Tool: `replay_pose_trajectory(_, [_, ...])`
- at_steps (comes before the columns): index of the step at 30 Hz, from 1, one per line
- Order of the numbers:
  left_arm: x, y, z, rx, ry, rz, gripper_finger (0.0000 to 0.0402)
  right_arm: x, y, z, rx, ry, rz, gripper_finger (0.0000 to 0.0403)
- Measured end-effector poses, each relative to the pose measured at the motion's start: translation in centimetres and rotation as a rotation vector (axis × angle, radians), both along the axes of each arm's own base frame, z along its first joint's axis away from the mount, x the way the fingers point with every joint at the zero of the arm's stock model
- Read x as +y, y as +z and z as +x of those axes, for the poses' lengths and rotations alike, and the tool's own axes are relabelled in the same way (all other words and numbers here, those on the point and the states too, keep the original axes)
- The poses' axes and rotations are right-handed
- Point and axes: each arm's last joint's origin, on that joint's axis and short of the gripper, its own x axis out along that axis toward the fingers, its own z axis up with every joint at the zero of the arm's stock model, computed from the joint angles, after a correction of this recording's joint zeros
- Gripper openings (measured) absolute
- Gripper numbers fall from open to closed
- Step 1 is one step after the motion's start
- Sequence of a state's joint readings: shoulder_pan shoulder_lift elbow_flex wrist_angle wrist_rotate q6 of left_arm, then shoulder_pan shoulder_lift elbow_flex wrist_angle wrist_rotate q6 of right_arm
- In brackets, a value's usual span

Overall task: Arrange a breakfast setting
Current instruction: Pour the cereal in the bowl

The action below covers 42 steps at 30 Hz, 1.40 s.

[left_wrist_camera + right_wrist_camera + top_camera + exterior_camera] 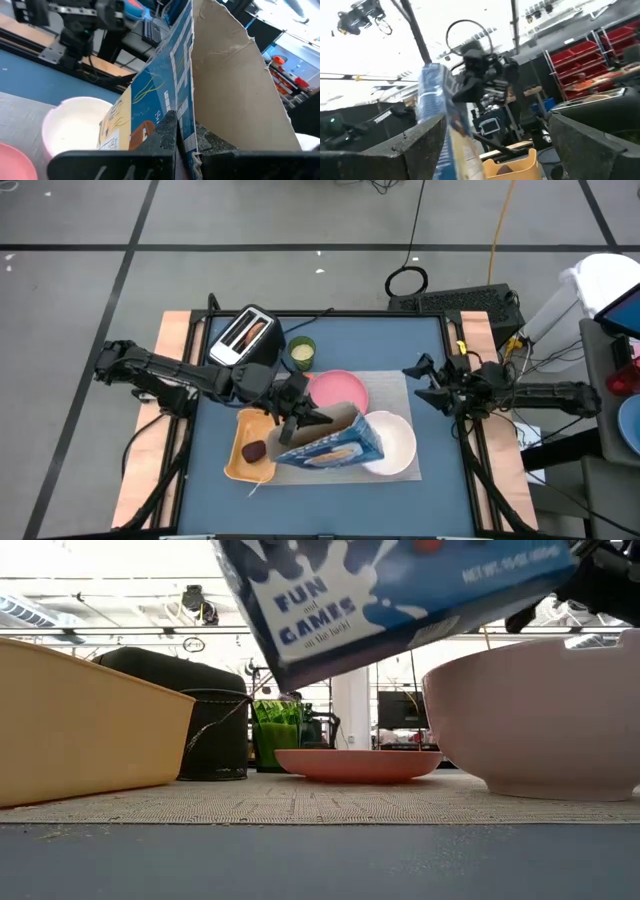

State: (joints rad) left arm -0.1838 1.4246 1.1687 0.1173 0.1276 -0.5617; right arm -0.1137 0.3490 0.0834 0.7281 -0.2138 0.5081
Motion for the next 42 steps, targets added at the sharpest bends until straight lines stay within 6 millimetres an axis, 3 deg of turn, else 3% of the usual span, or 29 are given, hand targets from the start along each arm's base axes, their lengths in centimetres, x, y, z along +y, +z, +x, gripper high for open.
replay_pose_trajectory(5, [1.3,0.0,0.2,0.001,0.031,-0.001,0.0003,0.5,0.1,1.7,0.041,0.034,-0.053,0.0337])
replay_pose_trajectory(18, [3.6,0.0,0.5,-0.006,0.08,0.026,0.0003,2.2,3.7,7.0,0.109,0.13,-0.261,0.0336])
replay_pose_trajectory(29, [3.8,0.0,0.5,-0.009,0.083,0.038,0.0003,2.6,2.4,9.0,0.208,0.155,-0.26,0.0336])
replay_pose_trajectory(42, [3.7,0.0,0.5,-0.01,0.072,0.031,0.0003,5.0,0.5,10.4,0.232,0.242,-0.329,0.0336])
